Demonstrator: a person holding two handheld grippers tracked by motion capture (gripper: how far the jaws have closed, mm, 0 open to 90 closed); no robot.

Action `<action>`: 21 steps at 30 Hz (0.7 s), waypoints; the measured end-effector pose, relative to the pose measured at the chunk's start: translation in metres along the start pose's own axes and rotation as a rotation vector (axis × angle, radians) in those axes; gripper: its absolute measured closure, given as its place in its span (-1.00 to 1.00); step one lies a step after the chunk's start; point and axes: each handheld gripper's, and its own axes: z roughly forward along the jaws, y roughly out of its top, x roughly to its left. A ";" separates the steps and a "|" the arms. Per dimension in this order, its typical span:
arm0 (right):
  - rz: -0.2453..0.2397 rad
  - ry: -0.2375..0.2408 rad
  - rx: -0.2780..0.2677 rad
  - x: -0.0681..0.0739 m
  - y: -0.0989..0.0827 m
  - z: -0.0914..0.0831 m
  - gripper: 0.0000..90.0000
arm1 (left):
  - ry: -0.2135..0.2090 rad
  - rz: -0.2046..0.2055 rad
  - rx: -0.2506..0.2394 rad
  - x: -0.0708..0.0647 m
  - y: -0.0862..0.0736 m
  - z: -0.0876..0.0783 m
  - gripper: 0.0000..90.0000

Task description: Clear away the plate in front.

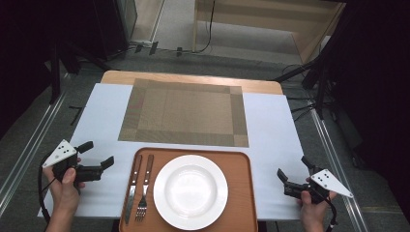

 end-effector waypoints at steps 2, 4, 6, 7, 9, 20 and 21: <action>0.000 0.000 0.000 0.000 0.000 0.000 -1.00 | 0.015 0.006 0.001 0.002 -0.001 -0.002 -1.00; 0.001 0.000 0.000 0.000 0.000 0.000 -1.00 | 0.027 0.002 -0.008 0.005 -0.003 -0.005 -1.00; -0.002 0.000 -0.001 0.000 0.000 0.000 -1.00 | 0.035 0.005 -0.011 0.007 -0.004 -0.008 -1.00; -0.002 0.000 -0.001 0.000 0.000 0.000 -1.00 | 0.037 0.004 -0.015 0.008 -0.005 -0.010 -1.00; -0.005 0.002 0.000 0.000 0.000 0.000 -1.00 | 0.040 0.005 -0.013 0.010 -0.008 -0.012 -1.00; 0.001 -0.001 0.002 -0.001 0.000 0.001 -1.00 | 0.042 0.016 0.004 0.008 -0.014 -0.009 -1.00; -0.003 0.000 0.002 -0.001 0.000 0.001 -1.00 | 0.039 0.014 0.004 0.009 -0.014 -0.009 -1.00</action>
